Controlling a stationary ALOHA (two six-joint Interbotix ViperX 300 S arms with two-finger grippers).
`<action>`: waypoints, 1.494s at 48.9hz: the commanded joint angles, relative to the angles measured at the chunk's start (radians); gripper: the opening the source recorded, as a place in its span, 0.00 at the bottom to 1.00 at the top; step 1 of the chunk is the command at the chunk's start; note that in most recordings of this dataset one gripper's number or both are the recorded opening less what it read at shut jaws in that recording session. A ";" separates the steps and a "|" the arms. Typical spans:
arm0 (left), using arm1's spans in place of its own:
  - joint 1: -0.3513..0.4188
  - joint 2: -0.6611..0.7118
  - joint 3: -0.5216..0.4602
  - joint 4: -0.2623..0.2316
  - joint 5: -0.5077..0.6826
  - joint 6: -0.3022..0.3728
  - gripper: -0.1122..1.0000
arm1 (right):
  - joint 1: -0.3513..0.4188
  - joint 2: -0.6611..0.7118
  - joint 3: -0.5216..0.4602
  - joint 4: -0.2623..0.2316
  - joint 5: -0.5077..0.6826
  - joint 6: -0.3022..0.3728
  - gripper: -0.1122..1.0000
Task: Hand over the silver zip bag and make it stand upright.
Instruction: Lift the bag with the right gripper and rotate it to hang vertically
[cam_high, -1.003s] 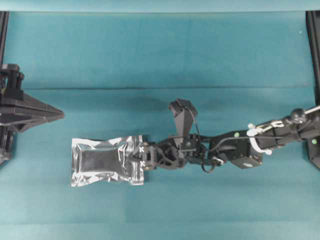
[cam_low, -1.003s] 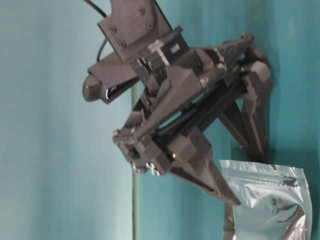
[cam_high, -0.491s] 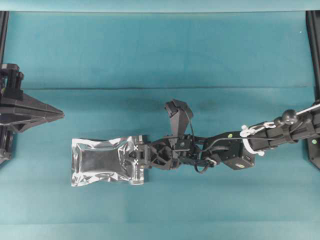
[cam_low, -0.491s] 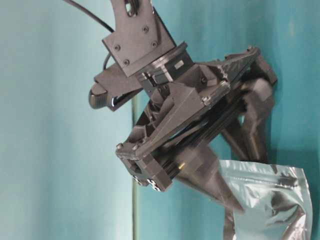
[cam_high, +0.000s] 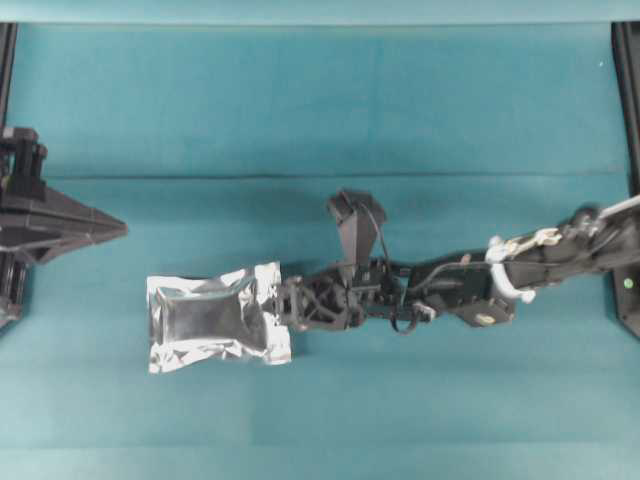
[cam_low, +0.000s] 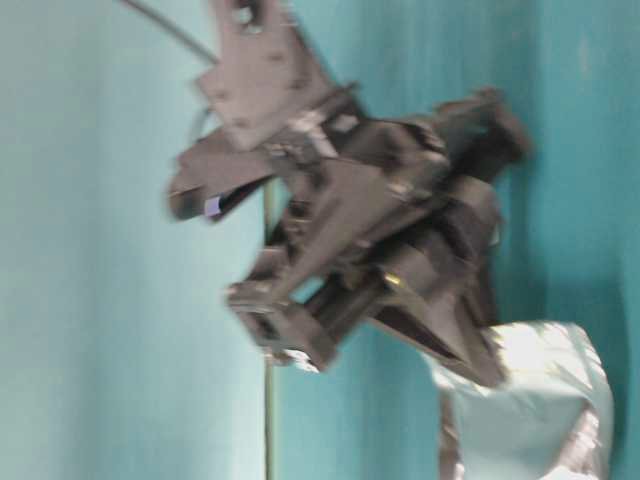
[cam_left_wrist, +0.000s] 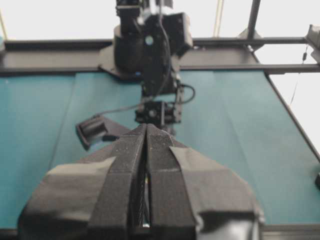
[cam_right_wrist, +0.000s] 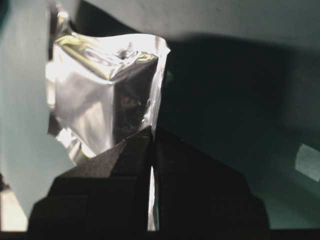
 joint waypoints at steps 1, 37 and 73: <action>0.000 0.003 -0.021 0.003 -0.006 0.002 0.10 | -0.020 -0.074 -0.014 -0.009 0.081 -0.084 0.12; 0.000 -0.003 -0.020 0.003 -0.005 -0.003 0.10 | -0.135 -0.339 -0.235 -0.081 0.910 -0.669 0.12; -0.002 -0.011 -0.017 0.003 0.049 -0.012 0.10 | -0.120 -0.218 -0.561 -0.445 1.351 -0.910 0.12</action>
